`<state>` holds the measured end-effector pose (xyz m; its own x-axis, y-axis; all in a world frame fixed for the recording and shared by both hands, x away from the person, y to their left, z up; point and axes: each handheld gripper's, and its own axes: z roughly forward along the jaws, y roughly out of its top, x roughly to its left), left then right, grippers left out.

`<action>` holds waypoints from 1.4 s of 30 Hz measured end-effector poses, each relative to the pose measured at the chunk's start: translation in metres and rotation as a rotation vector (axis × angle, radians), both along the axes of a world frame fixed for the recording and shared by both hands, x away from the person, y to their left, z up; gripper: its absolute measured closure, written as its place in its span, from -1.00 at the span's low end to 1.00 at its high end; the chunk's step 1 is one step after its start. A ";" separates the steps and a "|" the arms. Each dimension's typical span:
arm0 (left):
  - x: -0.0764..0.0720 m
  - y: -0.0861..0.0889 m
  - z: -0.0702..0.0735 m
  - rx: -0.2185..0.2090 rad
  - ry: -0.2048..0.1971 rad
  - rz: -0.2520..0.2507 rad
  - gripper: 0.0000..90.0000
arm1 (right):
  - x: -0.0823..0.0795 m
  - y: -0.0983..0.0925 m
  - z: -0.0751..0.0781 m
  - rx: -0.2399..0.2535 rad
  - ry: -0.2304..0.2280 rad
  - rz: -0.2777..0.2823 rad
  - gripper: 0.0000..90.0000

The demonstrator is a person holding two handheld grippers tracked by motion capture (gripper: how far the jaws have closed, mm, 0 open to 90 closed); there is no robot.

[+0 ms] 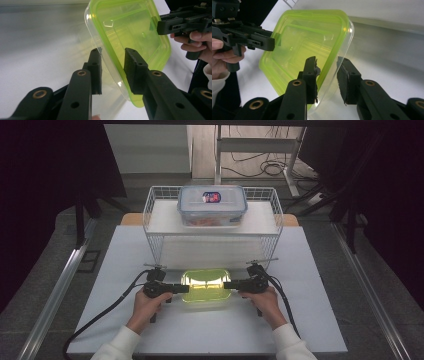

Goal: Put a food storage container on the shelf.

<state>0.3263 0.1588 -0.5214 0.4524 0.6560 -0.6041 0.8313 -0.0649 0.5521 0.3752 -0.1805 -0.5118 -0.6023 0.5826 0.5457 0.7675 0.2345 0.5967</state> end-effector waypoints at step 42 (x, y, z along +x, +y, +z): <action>-0.033 -0.001 0.021 0.042 -0.147 -0.053 0.70 | -0.035 -0.006 0.022 0.011 -0.102 0.010 0.77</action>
